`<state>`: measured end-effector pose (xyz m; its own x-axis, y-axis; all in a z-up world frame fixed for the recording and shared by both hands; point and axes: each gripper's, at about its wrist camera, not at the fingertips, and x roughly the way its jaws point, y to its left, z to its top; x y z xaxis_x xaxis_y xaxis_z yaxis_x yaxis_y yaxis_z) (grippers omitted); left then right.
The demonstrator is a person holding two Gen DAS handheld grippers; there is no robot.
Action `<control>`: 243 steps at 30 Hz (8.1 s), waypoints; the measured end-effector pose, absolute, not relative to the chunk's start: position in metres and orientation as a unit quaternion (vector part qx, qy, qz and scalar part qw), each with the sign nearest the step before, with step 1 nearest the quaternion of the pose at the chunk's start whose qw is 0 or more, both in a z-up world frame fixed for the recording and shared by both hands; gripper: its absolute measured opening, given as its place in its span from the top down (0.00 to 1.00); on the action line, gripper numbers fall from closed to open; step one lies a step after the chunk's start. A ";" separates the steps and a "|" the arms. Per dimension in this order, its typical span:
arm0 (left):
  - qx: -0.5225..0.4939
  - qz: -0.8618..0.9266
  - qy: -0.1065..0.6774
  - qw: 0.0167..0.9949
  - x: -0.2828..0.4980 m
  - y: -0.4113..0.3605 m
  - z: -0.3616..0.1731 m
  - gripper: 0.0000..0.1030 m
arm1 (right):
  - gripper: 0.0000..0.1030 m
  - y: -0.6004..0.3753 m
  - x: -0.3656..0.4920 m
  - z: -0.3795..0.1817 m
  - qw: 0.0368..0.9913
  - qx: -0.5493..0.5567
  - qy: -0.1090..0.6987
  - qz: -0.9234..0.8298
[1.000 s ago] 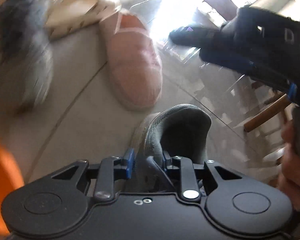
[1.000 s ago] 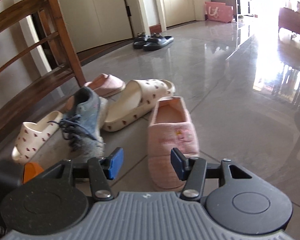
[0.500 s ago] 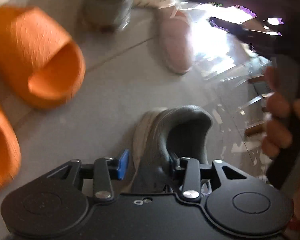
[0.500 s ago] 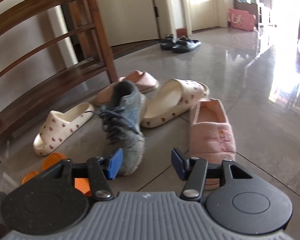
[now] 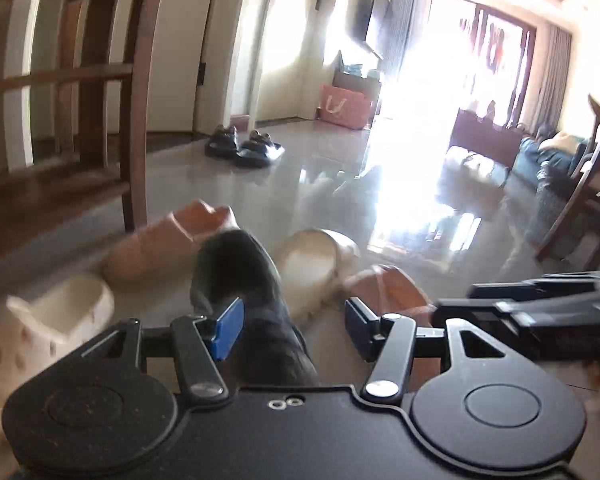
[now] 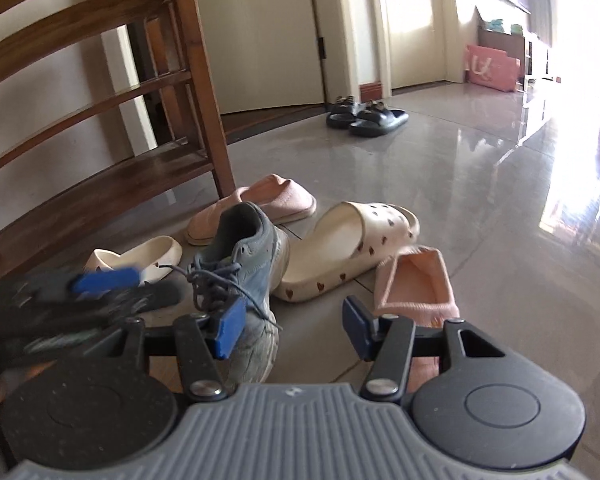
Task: Organize scattered shoes
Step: 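Grasp the grey sneaker's heel with the left gripper and lift it, then carry the grey sneaker with the left gripper beside its mate and release, then move the left gripper over to a pink knit slipper, then grasp the pink slipper's heel with the left gripper, carry and set down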
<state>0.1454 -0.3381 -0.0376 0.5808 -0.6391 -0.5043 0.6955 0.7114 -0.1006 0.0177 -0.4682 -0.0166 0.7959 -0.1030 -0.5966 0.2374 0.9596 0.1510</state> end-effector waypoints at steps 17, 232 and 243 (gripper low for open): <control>0.016 -0.339 0.368 0.866 0.193 -0.374 -0.088 0.95 | 0.44 -0.522 0.037 -0.052 0.924 0.105 0.338 -0.142; -0.125 -0.259 0.611 0.738 0.181 -0.530 -0.140 0.93 | 0.54 -0.731 0.109 -0.055 0.926 0.183 0.311 -0.109; -0.195 -0.264 0.579 0.746 0.198 -0.575 -0.158 0.79 | 0.53 -0.767 0.095 -0.067 0.917 0.177 0.319 -0.159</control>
